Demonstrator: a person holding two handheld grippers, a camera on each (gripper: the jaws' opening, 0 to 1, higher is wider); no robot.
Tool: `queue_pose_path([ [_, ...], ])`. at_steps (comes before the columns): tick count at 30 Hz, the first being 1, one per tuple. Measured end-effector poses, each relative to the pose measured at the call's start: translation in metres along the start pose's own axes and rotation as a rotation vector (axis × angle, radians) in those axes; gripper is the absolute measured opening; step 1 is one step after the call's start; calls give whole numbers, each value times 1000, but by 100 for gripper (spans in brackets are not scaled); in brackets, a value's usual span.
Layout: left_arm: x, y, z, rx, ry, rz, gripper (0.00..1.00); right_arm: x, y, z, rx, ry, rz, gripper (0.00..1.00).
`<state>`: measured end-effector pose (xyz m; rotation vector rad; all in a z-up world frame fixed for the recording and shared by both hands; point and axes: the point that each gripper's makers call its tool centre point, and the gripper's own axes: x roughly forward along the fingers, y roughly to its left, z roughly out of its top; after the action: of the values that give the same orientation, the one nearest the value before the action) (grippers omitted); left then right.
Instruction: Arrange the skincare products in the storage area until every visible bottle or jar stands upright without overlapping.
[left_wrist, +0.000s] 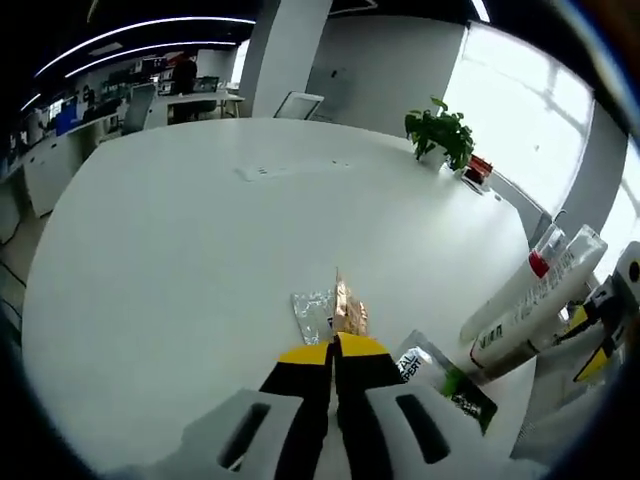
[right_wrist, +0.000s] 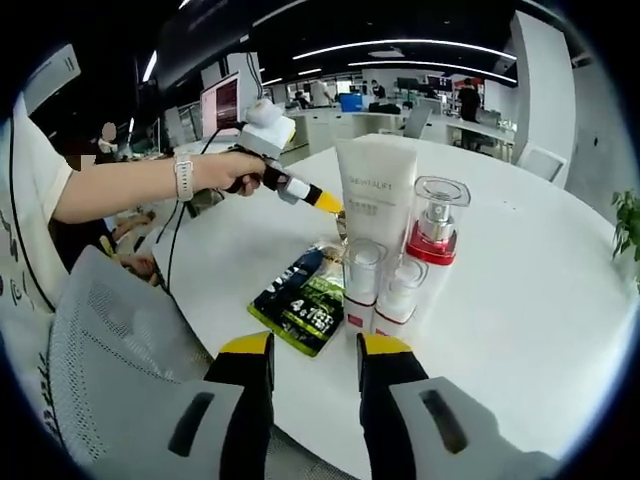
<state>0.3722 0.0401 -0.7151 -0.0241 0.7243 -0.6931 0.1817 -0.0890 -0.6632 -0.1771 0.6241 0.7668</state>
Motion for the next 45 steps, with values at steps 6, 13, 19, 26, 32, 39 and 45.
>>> queue_pose_path([
  [6, -12, -7, 5, 11, -23, 1, 1, 1, 8, 6, -14, -10, 21, 33],
  [13, -30, -11, 6, 34, -39, 4, 1, 1, 20, 16, -30, -39, 44, 34],
  [19, -46, -29, -3, 89, -35, 32, 1, 6, 35, 23, -50, -62, 86, 35],
  [26, -65, -39, -10, 84, -54, 46, 1, 12, 44, 29, -69, -81, 109, 34],
  [32, -81, -35, -15, 81, -66, 27, 1, 19, 54, 34, -65, -112, 157, 34],
  [39, -98, -42, -26, 69, -94, 22, 1, 25, 57, 30, -72, -99, 169, 33],
  [45, -113, -63, -26, 18, -145, -25, 1, 25, 55, 35, -12, -129, 189, 31],
])
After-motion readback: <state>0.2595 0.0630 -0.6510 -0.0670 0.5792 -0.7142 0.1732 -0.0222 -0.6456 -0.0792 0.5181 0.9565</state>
